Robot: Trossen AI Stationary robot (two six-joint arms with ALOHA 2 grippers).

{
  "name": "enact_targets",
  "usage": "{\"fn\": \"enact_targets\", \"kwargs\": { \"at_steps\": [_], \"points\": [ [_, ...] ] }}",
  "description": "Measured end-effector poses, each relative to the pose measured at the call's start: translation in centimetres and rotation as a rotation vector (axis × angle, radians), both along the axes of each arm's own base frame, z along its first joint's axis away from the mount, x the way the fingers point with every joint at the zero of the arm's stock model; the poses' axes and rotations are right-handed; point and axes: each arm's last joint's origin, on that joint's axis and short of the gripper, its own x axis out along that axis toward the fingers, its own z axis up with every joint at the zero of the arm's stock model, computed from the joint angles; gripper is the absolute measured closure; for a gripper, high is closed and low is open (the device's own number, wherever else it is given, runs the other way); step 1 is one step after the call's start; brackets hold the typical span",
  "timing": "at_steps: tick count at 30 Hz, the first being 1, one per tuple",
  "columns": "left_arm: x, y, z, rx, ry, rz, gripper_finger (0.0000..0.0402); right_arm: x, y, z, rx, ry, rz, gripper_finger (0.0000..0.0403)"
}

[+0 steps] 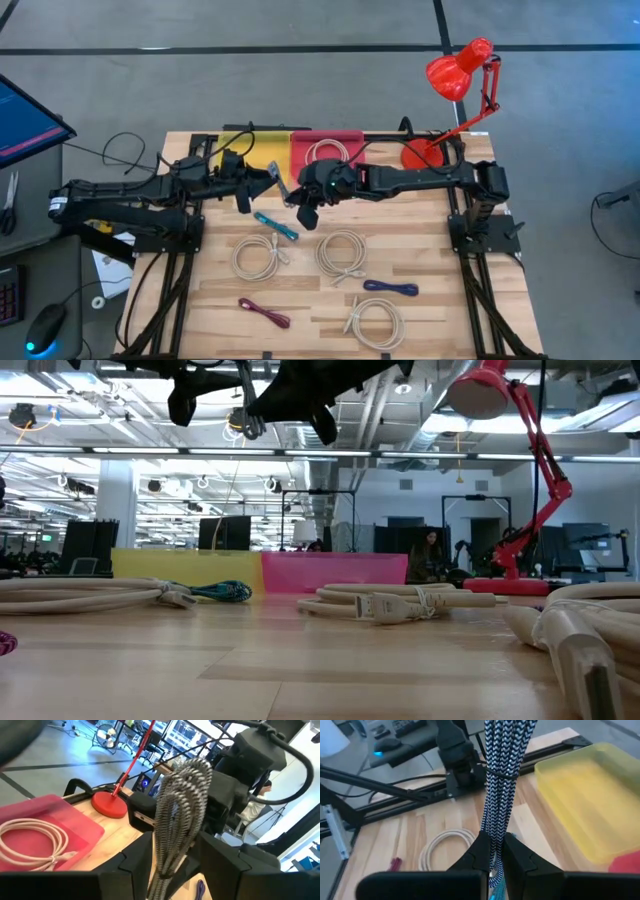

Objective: Pick & Place USB Port
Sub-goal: Put the white charger cable into the yellow bin

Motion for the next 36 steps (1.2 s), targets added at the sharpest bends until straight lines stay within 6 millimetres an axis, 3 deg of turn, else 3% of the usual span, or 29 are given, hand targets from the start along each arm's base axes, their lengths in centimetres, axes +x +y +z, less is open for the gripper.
{"fn": "enact_targets", "kwargs": {
  "at_steps": [8, 28, 36],
  "points": [
    [0.0, 0.0, 0.1, 0.033, -0.001, 0.004, 0.0252, 0.1, 0.2, 0.2, 0.041, -0.024, 0.084, 0.0388],
    [0.2, 0.0, 0.4, 0.037, -0.042, 0.01, 0.0254, 0.3, -0.1, 0.7, 0.04, -0.079, 0.082, 0.0388],
    [1.2, 0.1, -0.1, 0.035, -0.024, 0.01, 0.0328, 0.2, -0.1, 0.6, 0.041, -0.069, 0.083, 0.0388]
  ]
}}
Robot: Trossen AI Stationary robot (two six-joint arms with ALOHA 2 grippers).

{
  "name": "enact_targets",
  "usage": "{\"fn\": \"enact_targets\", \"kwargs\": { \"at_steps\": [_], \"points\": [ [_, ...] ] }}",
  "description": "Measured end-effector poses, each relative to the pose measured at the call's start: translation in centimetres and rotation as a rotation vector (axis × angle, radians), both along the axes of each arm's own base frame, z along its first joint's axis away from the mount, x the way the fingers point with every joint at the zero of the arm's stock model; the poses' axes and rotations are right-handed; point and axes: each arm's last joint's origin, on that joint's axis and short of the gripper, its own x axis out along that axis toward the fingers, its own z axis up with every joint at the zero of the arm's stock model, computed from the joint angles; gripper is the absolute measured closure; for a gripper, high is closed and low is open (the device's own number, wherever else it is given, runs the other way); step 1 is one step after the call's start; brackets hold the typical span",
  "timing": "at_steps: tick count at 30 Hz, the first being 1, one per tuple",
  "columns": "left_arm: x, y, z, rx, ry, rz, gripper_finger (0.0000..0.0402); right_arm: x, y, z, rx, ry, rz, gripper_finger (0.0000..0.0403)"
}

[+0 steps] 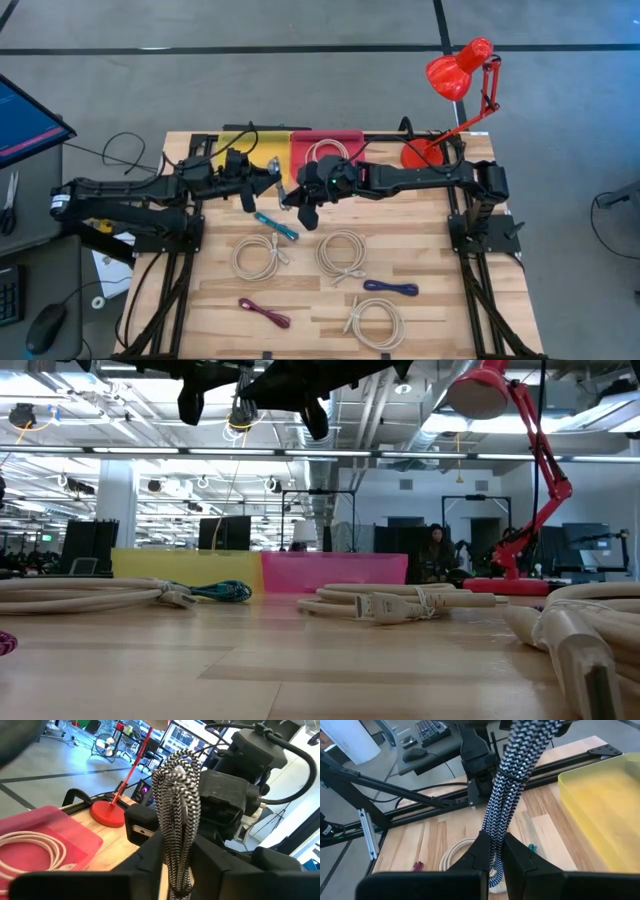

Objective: Pick & Place USB Port
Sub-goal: Put the white charger cable into the yellow bin

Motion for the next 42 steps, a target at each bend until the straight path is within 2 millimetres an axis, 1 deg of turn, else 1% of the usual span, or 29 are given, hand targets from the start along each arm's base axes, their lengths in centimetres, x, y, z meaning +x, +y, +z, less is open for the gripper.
{"fn": "enact_targets", "kwargs": {
  "at_steps": [4, 7, 9, 12, 16, 19, 23, 25, 29, 34, 39, 42],
  "points": [
    [0.0, 0.0, 0.0, 0.0, -0.001, -0.001, 0.0373, 0.0, 0.0, 0.0, 0.0, 0.002, 0.0, 0.0388],
    [-0.1, 0.0, 0.1, 0.001, -0.007, -0.001, 0.0378, 0.0, 0.0, 0.0, 0.0, -0.001, 0.0, 0.0386],
    [-0.1, 0.0, 0.2, 0.001, -0.01, -0.003, 0.0378, 0.0, 0.0, 0.0, 0.0, -0.003, 0.0, 0.0367],
    [-0.1, 0.0, 0.1, 0.001, -0.005, -0.009, 0.0377, 0.0, 0.0, 0.0, 0.013, 0.001, -0.004, 0.0324],
    [-0.1, -0.1, 0.1, 0.04, 0.007, -0.015, 0.0378, -0.8, 0.1, 0.7, 0.008, 0.024, 0.0, 0.0274],
    [-0.6, -0.1, 0.4, 0.081, -0.008, -0.013, 0.0378, -1.9, 0.0, 1.6, -0.015, 0.06, 0.008, 0.0246],
    [-1.4, -0.2, 1.0, 0.129, -0.028, -0.009, 0.0378, -3.7, -0.2, 3.3, -0.04, 0.08, 0.007, 0.0225],
    [-2.0, -0.1, 1.2, 0.153, -0.022, 0.015, 0.0378, -4.7, -0.4, 3.9, -0.045, 0.103, -0.001, 0.0221],
    [-3.3, 0.1, 0.9, 0.195, 0.058, 0.118, 0.0378, -6.6, -0.6, 5.2, -0.091, 0.136, -0.051, 0.0222],
    [-4.7, 0.3, 0.9, 0.263, 0.128, 0.255, 0.0378, -9.0, -0.8, 6.4, -0.167, 0.206, -0.152, 0.0235],
    [-5.5, 1.0, 1.0, 0.324, 0.173, 0.357, 0.0378, -11.6, -0.9, 7.6, -0.215, 0.267, -0.234, 0.0251],
    [-5.8, 1.8, 0.3, 0.322, 0.256, 0.4, 0.0378, -13.1, -0.9, 8.2, -0.228, 0.289, -0.262, 0.0262]
  ]
}}
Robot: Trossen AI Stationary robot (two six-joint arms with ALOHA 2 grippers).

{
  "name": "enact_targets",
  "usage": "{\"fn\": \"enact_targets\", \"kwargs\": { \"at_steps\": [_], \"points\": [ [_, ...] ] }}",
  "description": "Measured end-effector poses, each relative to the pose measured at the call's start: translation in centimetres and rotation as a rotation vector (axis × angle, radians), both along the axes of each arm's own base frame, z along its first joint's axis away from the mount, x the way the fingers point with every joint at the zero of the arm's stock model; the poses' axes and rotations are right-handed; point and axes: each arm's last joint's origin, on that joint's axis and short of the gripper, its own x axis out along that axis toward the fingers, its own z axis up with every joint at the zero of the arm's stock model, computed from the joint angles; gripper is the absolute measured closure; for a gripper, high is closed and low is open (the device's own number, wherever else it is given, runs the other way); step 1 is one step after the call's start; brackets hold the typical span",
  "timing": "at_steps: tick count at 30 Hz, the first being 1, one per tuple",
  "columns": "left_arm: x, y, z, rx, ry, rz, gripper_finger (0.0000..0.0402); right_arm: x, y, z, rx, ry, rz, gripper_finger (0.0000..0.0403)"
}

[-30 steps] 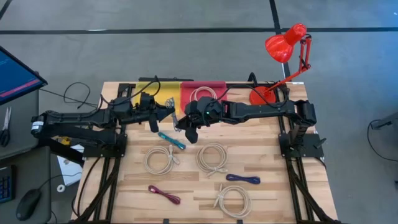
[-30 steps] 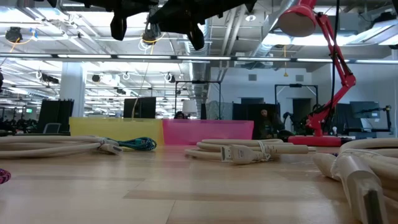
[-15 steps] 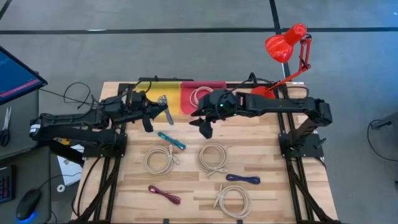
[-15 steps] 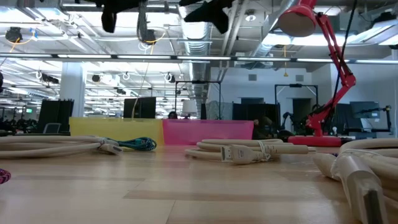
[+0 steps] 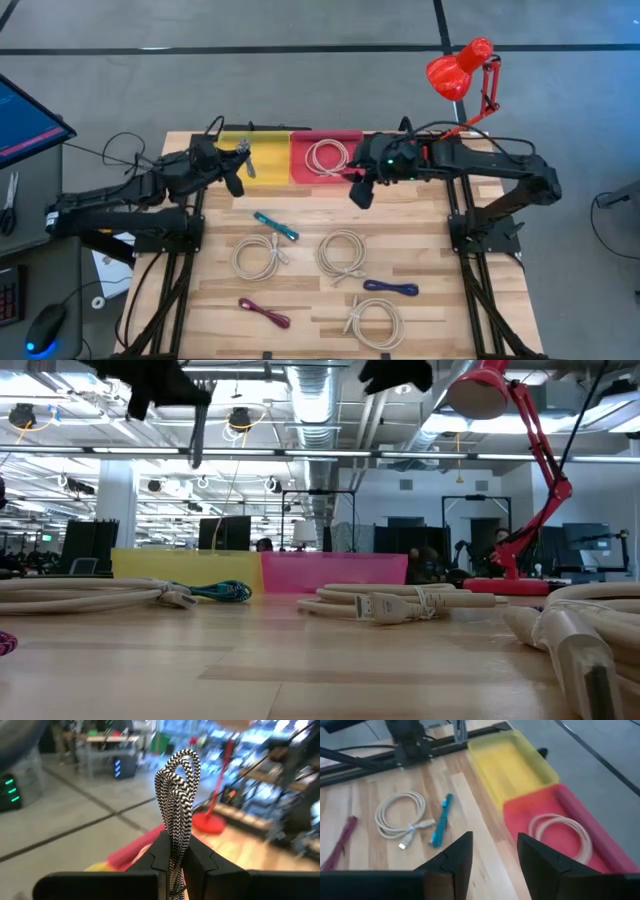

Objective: Pick & Place USB Port
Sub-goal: Put the white charger cable into the yellow bin

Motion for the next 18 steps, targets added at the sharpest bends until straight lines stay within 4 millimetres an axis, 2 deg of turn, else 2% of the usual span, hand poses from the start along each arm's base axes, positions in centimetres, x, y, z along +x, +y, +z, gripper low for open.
{"fn": "enact_targets", "kwargs": {
  "at_steps": [11, 18],
  "points": [
    [-1.1, 3.3, -1.1, -0.042, 0.109, 0.085, 0.038, -4.0, 0.3, 2.0, -0.02, 0.002, -0.05, 0.0312],
    [-0.9, 6.2, -2.3, -0.107, 0.19, 0.086, 0.038, -5.5, 0.8, 1.9, -0.052, 0.077, -0.136, 0.0381]
  ]
}}
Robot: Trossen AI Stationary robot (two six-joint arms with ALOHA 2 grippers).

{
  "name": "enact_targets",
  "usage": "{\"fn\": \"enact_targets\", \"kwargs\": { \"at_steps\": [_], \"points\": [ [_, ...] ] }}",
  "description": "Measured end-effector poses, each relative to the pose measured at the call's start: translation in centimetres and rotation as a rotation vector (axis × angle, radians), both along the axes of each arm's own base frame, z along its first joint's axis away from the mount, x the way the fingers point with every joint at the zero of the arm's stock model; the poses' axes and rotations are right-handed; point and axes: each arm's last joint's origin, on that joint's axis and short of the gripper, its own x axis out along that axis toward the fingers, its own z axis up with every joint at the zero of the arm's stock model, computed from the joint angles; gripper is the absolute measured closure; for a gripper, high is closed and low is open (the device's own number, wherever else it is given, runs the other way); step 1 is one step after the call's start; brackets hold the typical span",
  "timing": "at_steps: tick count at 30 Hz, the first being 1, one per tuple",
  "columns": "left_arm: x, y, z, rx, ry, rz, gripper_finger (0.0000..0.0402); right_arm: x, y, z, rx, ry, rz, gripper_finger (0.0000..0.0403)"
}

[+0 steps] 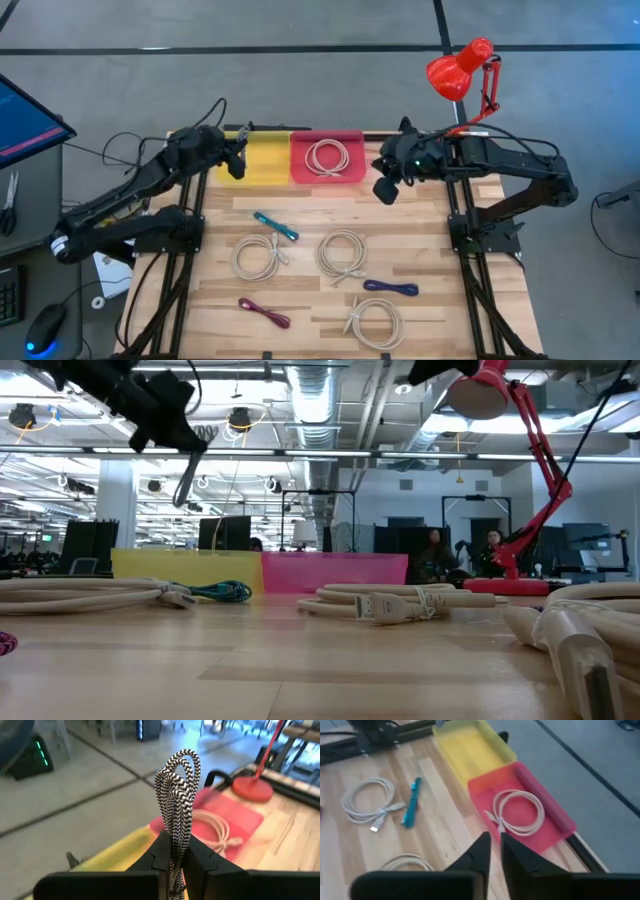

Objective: Pick & Place USB Port
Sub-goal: Put the white charger cable into the yellow bin

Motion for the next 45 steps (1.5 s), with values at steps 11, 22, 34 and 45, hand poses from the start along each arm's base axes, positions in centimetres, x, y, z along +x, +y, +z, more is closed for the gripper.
{"fn": "enact_targets", "kwargs": {
  "at_steps": [11, 22, 34, 45],
  "points": [
    [0.5, 4.4, -3.2, -0.107, 0.167, 0.03, 0.038, -1.0, 2.5, -0.2, -0.09, 0.037, -0.067, 0.0399],
    [1.3, 7.9, -7.0, -0.227, 0.294, 0.085, 0.038, -1.8, 4.2, -0.5, -0.099, 0.042, -0.131, 0.0402],
    [2.4, 9.7, -10.0, -0.298, 0.337, 0.075, 0.0364, -1.9, 4.5, -0.5, -0.088, 0.021, -0.147, 0.0402],
    [2.5, 9.9, -9.9, -0.275, 0.318, 0.076, 0.0292, -1.9, 4.5, -0.5, -0.088, 0.023, -0.148, 0.0402]
  ]
}}
